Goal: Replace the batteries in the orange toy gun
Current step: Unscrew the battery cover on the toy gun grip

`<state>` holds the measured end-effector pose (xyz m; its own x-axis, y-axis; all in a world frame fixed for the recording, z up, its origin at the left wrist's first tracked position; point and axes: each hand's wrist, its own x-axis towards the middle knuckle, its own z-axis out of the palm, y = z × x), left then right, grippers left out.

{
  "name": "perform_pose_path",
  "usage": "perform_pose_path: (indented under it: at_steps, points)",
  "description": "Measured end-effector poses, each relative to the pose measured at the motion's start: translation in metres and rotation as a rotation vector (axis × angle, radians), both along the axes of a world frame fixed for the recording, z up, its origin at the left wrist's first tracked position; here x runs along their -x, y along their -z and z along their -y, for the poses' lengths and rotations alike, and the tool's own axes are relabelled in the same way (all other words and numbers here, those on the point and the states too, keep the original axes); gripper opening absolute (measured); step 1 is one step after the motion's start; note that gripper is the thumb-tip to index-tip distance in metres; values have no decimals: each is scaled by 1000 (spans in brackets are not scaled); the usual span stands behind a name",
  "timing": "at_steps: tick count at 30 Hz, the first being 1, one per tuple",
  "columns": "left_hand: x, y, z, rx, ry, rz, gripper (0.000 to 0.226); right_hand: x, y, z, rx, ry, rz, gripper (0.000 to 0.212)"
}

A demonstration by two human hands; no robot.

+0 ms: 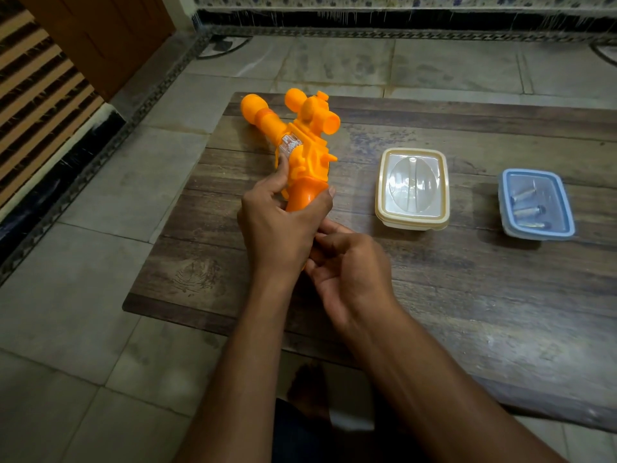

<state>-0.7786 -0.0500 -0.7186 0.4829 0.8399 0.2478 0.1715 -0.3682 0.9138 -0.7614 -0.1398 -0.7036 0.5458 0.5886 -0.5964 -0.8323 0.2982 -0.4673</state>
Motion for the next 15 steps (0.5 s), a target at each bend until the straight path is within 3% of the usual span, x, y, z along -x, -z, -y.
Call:
perform_pose_path:
  at_steps: [15]
  points:
    - [1, -10, 6, -63, -28, -65, 68, 1, 0, 0, -37, 39, -21, 42]
